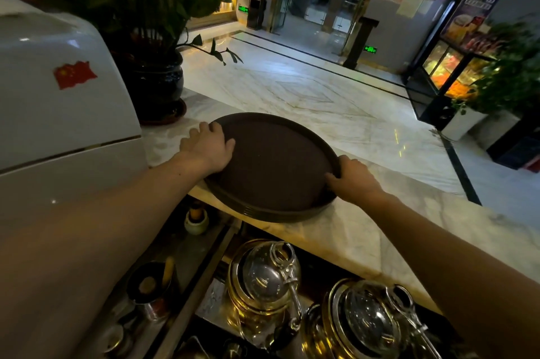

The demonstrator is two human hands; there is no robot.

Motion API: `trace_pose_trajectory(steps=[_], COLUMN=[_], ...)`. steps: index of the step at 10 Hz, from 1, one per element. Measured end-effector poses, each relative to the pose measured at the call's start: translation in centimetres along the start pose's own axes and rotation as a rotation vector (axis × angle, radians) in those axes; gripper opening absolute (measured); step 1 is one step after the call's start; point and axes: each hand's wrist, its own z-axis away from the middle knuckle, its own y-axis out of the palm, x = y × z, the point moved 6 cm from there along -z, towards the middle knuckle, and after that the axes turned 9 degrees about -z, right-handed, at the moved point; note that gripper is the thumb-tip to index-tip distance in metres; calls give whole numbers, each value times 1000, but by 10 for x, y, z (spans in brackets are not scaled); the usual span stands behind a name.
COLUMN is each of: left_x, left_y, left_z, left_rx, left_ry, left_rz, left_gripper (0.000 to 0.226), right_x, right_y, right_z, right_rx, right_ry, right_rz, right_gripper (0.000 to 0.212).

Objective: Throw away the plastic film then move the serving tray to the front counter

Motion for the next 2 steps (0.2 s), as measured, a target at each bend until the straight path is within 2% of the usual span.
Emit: trace_pose_trajectory(steps=[2], left_x=[-13], left_y=[-43], left_z=[46], left_rx=[-124], left_ry=[123], left_rz=[14], left_gripper=[62], right_x=[18], right_y=[-42], right_z=[63], right_rx=[-102], right_ry=[-112], right_rz=[-59], right_gripper=[56])
